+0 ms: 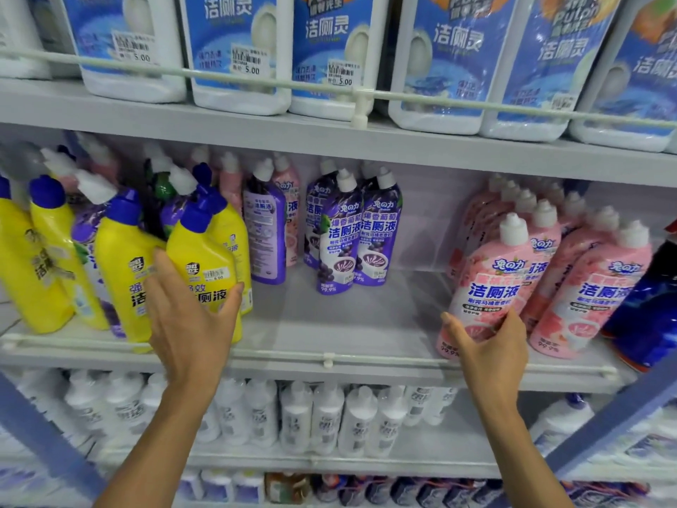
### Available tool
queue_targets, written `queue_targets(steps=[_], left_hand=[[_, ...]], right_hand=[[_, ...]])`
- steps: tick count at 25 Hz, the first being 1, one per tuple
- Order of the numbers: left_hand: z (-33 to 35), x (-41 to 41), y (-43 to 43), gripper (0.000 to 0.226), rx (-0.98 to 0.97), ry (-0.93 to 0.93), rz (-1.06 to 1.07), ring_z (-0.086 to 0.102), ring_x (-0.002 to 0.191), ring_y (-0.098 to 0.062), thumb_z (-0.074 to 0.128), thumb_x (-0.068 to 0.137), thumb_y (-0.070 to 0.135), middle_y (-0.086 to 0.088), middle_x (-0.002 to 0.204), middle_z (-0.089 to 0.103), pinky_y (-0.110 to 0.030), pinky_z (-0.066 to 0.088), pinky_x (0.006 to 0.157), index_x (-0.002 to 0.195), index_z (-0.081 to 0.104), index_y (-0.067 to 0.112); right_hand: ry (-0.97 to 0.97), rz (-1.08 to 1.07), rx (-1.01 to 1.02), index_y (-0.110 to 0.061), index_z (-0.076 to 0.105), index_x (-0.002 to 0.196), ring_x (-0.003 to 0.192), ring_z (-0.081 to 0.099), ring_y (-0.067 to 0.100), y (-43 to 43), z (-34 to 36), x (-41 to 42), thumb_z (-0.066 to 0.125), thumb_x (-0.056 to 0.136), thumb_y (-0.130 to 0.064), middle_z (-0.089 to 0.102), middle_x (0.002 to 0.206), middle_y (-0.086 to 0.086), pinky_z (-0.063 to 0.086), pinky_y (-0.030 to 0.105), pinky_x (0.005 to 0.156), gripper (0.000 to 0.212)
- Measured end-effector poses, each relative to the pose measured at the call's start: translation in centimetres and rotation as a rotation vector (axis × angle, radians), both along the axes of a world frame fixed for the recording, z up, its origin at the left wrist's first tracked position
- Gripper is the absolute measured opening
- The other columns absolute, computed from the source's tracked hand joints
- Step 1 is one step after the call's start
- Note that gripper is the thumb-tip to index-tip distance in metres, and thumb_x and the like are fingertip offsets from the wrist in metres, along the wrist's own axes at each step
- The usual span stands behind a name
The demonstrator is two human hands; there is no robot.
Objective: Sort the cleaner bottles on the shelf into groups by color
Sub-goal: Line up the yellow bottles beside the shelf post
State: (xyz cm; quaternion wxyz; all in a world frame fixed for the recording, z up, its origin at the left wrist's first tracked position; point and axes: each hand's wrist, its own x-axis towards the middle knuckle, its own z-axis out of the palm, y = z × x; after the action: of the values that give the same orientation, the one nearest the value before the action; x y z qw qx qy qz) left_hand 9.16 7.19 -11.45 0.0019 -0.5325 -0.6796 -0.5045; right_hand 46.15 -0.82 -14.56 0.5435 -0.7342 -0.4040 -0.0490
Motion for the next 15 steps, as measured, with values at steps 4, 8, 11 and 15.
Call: queue_targets(steps=[4, 8, 11, 15], left_hand=[[0.1, -0.1, -0.3, 0.11, 0.001, 0.005, -0.015, 0.041, 0.132, -0.043, 0.081, 0.078, 0.045, -0.022, 0.144, 0.041, -0.061, 0.049, 0.094, 0.157, 0.012, 0.012], [0.2, -0.2, -0.6, 0.11, -0.001, 0.035, -0.022, 0.04, 0.133, -0.045, 0.08, 0.081, 0.042, -0.024, 0.146, 0.039, -0.062, 0.048, 0.094, 0.158, 0.009, 0.011], [0.3, -0.3, -0.9, 0.107, -0.014, 0.074, -0.023, 0.039, 0.133, -0.047, 0.078, 0.083, 0.039, -0.027, 0.146, 0.038, -0.06, 0.046, 0.097, 0.158, 0.008, 0.007], [1.3, -0.4, -2.0, 0.106, -0.061, 0.164, -0.019, 0.043, 0.125, -0.048, 0.078, 0.084, 0.038, -0.027, 0.14, 0.041, -0.061, 0.047, 0.085, 0.157, 0.01, 0.002]], right_hand=[[0.006, 0.013, 0.003, -0.015, 0.051, 0.126, 0.105, 0.059, 0.026, 0.1, 0.0, 0.1, 0.086, 0.068, -0.055, 0.061, 0.117, 0.006, 0.053, 0.047, 0.091, 0.079], [-0.004, 0.032, 0.022, -0.015, 0.054, 0.123, 0.101, 0.06, 0.023, -0.1, 0.2, 0.1, 0.087, 0.068, -0.054, 0.062, 0.114, 0.005, 0.051, 0.038, 0.088, 0.075], [-0.019, 0.039, 0.024, -0.015, 0.055, 0.119, 0.1, 0.06, 0.023, -0.1, 0.3, 0.3, 0.087, 0.069, -0.054, 0.062, 0.111, 0.005, 0.05, 0.037, 0.086, 0.071], [-0.021, 0.052, 0.029, -0.016, 0.055, 0.117, 0.099, 0.059, 0.022, -0.4, 0.5, 0.2, 0.087, 0.07, -0.054, 0.063, 0.11, 0.003, 0.049, 0.033, 0.083, 0.069]])
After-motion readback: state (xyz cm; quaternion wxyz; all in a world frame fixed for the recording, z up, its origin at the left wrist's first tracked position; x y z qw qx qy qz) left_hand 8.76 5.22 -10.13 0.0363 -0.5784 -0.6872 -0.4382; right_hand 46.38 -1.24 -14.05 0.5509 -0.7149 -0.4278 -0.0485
